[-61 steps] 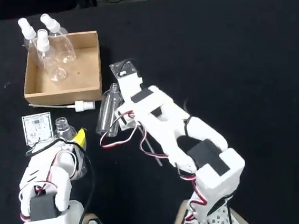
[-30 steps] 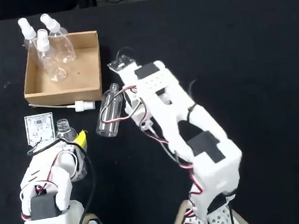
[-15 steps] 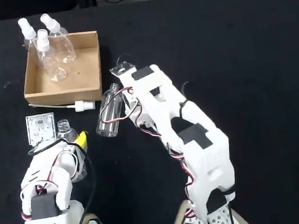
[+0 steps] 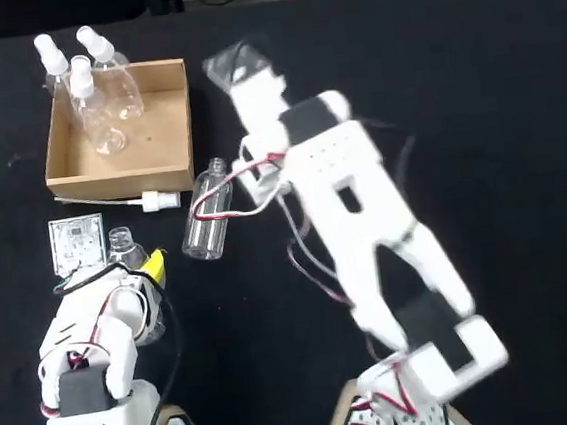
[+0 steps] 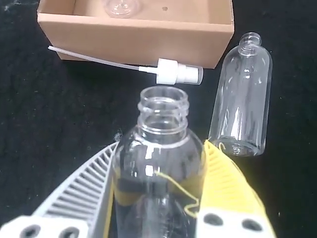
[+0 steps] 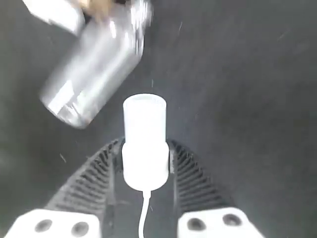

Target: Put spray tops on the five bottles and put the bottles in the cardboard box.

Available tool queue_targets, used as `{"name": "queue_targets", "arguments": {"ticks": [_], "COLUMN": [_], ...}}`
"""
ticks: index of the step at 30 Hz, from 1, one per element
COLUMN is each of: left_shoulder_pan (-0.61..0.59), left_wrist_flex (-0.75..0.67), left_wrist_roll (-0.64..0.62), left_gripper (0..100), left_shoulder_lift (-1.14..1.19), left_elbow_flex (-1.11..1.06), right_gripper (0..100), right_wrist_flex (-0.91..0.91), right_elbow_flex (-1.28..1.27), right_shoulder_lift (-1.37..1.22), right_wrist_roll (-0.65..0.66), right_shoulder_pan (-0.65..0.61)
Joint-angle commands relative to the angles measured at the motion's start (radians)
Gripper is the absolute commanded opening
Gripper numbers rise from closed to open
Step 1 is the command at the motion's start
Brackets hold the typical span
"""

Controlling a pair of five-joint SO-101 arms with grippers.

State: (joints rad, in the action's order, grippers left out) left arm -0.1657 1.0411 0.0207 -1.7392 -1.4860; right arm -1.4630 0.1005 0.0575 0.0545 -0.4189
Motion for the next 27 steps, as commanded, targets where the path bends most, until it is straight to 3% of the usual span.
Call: {"name": "queue_targets", "arguments": {"ticks": [1,8,19,27], "left_shoulder_pan": [0.07,0.312,0.374,0.473], "left_wrist_flex": [0.0,0.002,-0.078,-0.164], "left_wrist_roll": [0.028,0.072,-0.035,-0.041], "left_gripper": [16,16,16,16], "left_shoulder_lift": [-0.006,-0.005,-0.011,-0.012], "left_elbow_flex": [0.054,0.096,0.142,0.119], "right_gripper": [2.2,2.2,2.1,2.1], "right_wrist_flex": [0.018,0.023,0.15,0.192], "right_elbow_flex": [0.131,0.243,0.251,0.249], "right_shoulder_lift": [0.176,0.232,0.28,0.308], "right_wrist_roll": [-0.087,-0.189,-0.37,-0.397], "right_shoulder_pan": [0.002,0.006,0.006,0.006]}}
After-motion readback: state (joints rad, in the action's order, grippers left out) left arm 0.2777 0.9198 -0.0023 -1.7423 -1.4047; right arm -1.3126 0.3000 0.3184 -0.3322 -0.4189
